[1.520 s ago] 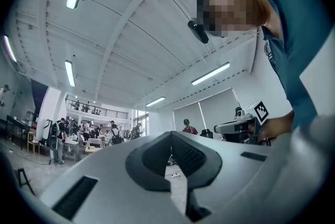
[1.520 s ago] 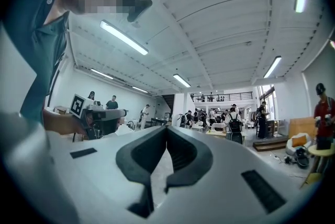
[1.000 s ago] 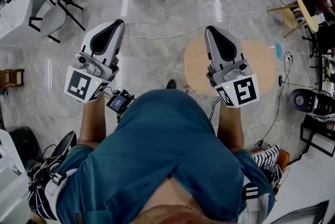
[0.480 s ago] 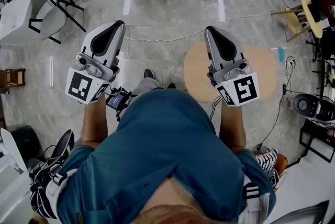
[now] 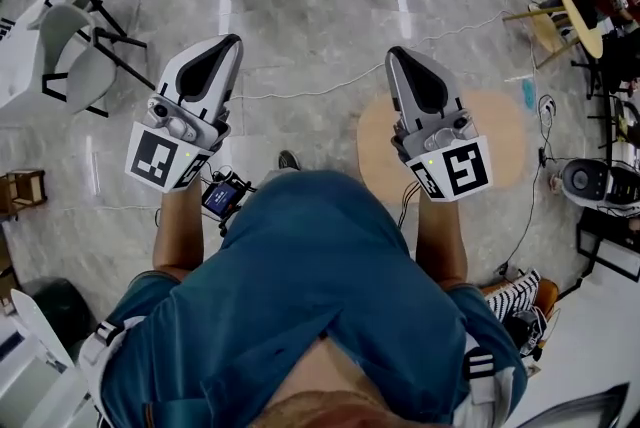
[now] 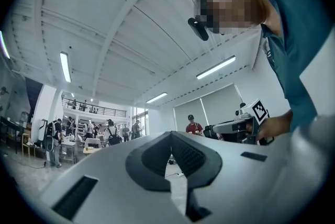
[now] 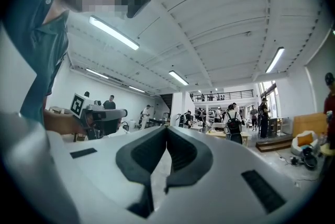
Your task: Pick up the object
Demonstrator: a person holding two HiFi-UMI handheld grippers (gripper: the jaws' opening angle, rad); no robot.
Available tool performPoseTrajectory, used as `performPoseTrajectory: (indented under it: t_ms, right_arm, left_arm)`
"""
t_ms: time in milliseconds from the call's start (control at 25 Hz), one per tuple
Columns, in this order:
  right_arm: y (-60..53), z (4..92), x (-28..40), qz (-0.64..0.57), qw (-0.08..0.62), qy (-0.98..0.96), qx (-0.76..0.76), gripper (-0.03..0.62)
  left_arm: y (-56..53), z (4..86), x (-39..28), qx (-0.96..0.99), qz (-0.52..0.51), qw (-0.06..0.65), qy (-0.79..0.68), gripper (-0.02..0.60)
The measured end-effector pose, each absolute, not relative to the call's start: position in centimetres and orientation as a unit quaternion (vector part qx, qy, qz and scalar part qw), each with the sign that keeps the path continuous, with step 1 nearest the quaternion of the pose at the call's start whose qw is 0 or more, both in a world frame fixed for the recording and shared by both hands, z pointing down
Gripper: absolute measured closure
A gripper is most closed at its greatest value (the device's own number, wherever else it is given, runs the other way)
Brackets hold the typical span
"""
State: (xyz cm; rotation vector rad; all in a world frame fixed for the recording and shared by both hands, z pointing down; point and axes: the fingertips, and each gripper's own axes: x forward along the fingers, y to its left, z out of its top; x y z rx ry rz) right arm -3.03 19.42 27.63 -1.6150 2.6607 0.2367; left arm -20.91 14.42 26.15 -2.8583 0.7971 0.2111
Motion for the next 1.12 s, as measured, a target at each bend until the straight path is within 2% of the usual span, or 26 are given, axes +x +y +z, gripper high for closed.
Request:
performPoseTrajectory:
  t_ms: [520, 1120]
  right_arm:
    - [13.0, 28.3, -4.9, 0.072, 0.004, 0.844, -0.532, 0.58]
    - [2.0, 27.7, 0.3, 0.076, 0.019, 0.865, -0.495, 0.58]
  left_arm:
    - [7.2, 26.9, -23.4, -0.961, 0.069, 0.069, 0.259, 0.577]
    - [-2.1, 25.7, -18.1, -0.95, 0.067, 0.087, 0.292, 0.577]
